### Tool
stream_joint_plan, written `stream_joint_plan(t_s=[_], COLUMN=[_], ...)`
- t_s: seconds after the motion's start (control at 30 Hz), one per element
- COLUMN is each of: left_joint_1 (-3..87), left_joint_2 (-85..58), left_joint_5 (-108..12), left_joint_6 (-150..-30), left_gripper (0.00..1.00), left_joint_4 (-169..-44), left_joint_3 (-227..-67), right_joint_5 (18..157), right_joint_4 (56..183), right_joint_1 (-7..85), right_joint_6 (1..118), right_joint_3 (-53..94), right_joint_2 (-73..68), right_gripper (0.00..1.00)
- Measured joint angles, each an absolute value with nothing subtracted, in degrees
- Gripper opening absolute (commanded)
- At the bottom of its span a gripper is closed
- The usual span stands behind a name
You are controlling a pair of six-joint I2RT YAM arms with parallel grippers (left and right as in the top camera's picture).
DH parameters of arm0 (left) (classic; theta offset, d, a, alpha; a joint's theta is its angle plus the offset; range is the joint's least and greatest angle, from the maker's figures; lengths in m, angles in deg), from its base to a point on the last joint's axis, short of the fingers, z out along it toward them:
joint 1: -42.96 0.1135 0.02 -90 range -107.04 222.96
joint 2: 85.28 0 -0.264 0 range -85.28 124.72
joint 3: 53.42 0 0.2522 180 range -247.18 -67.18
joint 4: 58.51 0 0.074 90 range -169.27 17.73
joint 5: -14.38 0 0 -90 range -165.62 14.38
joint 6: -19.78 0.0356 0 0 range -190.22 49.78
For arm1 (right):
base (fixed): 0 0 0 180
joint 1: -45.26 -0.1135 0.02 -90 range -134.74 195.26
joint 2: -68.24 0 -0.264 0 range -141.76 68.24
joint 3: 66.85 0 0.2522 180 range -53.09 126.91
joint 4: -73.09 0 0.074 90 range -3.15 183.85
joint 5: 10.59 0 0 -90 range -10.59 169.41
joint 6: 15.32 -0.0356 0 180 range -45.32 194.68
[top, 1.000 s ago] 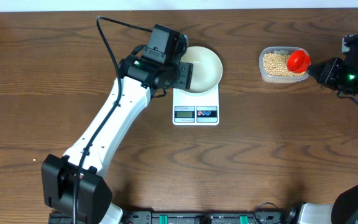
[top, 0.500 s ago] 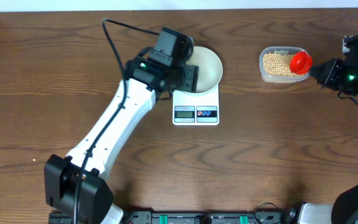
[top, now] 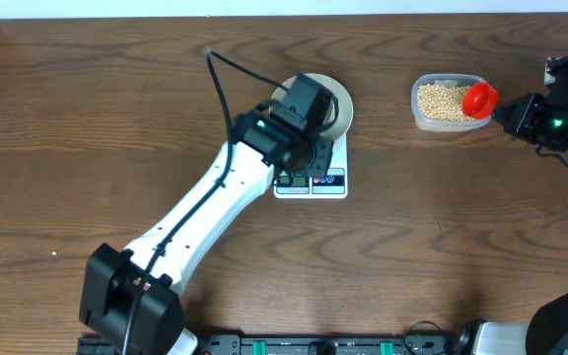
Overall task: Scoop item into bowl and weigh 50g on scale
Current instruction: 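Move the left gripper down to the scale's buttons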
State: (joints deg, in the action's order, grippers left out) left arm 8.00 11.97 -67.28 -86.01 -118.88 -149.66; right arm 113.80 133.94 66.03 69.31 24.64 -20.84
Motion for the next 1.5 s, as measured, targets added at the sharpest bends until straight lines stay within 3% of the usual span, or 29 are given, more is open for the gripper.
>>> stream_joint_plan(t_s=[0.37,1.03,1.5], left_joint_1=[3.17,3.14,3.14], left_joint_2=[11.91,12.15,13.17], left_joint_5=[-72.09,-78.56,-78.56], left_joint_6=[-90.6,-87.63,-80.63], left_gripper=[0.08,0.07,0.07], left_joint_4=[-114.01,-96.04,-95.63], left_joint_3=[-144.13,-132.43,-132.21], right_joint_5=[110.79,109.37,108.06], right_joint_4=[133.94,133.96,134.35], right_joint_1=[66.03,66.03,66.03], right_joint_6=[69.27,69.27,69.27], right_joint_3=[24.64,24.64,24.64], right_joint_2=[-20.84,-20.84,-20.84], right_gripper=[0.01,0.01,0.01])
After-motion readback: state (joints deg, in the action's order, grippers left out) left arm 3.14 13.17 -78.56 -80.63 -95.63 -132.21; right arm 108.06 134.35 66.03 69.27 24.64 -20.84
